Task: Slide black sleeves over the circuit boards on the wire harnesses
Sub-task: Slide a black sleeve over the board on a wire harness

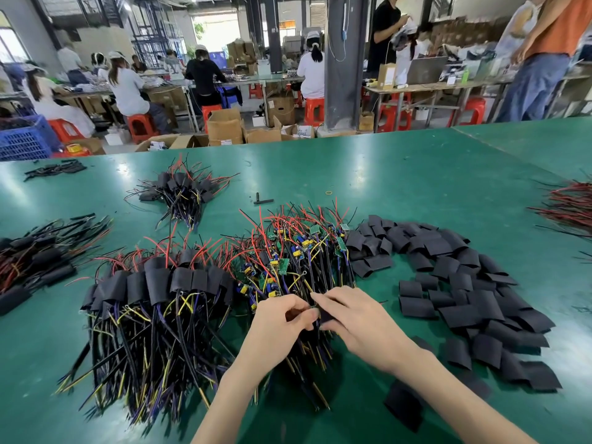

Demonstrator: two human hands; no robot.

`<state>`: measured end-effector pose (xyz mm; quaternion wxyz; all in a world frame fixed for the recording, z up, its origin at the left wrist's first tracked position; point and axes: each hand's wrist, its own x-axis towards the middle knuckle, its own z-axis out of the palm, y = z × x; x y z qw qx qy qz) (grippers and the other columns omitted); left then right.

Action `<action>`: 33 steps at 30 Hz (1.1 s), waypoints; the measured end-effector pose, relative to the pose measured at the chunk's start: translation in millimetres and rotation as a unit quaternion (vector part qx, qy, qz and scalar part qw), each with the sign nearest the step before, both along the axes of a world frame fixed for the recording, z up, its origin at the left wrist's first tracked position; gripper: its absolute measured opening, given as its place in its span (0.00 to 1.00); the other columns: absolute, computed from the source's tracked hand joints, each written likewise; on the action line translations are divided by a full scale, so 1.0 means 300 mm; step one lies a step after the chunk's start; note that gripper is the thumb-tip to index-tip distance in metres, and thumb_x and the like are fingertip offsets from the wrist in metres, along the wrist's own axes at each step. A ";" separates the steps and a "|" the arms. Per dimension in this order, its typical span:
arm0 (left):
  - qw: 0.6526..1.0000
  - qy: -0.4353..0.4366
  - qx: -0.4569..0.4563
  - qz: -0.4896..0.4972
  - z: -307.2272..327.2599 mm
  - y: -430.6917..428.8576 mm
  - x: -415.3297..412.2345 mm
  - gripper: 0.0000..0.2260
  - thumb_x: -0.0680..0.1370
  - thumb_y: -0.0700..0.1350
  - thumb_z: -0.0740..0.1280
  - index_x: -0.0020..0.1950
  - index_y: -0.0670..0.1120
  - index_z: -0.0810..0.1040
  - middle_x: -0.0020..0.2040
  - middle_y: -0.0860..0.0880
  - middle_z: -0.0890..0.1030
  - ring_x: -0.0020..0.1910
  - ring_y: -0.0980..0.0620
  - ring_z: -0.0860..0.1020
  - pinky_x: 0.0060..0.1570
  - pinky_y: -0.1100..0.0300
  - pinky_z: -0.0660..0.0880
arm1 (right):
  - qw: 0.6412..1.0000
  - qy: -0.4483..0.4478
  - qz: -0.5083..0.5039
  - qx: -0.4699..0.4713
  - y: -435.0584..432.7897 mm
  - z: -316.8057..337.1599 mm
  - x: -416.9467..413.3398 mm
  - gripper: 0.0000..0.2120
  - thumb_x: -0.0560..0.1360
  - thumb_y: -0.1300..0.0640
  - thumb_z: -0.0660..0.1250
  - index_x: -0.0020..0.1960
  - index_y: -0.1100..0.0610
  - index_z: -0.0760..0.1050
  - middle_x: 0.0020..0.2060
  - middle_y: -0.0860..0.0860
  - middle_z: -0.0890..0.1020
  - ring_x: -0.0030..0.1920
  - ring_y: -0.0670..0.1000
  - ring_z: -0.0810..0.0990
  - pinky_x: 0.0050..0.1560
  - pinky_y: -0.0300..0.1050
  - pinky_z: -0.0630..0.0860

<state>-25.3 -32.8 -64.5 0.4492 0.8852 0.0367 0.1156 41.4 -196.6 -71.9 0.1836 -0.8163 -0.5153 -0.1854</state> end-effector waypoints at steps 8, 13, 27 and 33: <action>0.998 -0.048 -0.011 0.050 -0.016 -0.021 0.008 0.03 0.74 0.39 0.71 0.40 0.46 0.83 0.33 0.54 0.79 0.32 0.61 0.73 0.35 0.70 0.67 | 0.999 0.035 -0.008 0.005 0.005 0.005 -0.007 0.27 0.71 0.61 0.69 0.69 0.59 0.68 0.54 0.52 0.77 0.49 0.54 0.76 0.50 0.49 0.73; 0.995 -0.050 -0.040 0.072 -0.012 -0.002 0.016 0.10 0.76 0.40 0.69 0.39 0.54 0.79 0.29 0.57 0.76 0.29 0.63 0.72 0.34 0.71 0.67 | 0.960 0.242 -0.096 0.102 0.014 0.001 0.004 0.30 0.75 0.58 0.67 0.72 0.54 0.58 0.62 0.47 0.62 0.49 0.52 0.74 0.51 0.46 0.70; 0.995 -0.069 -0.003 0.067 -0.043 -0.017 0.015 0.13 0.78 0.41 0.67 0.36 0.54 0.74 0.30 0.58 0.77 0.30 0.62 0.73 0.33 0.70 0.66 | 0.978 0.077 -0.164 -0.103 0.014 -0.018 0.012 0.10 0.68 0.65 0.67 0.47 0.56 0.74 0.44 0.52 0.75 0.44 0.55 0.75 0.43 0.46 0.69; 0.995 -0.078 0.013 0.066 -0.045 -0.028 0.019 0.14 0.77 0.41 0.67 0.34 0.56 0.73 0.30 0.57 0.77 0.30 0.64 0.73 0.33 0.72 0.65 | 0.979 0.099 -0.162 -0.071 0.021 -0.067 0.024 0.09 0.74 0.67 0.56 0.52 0.57 0.69 0.49 0.53 0.71 0.47 0.55 0.70 0.47 0.43 0.61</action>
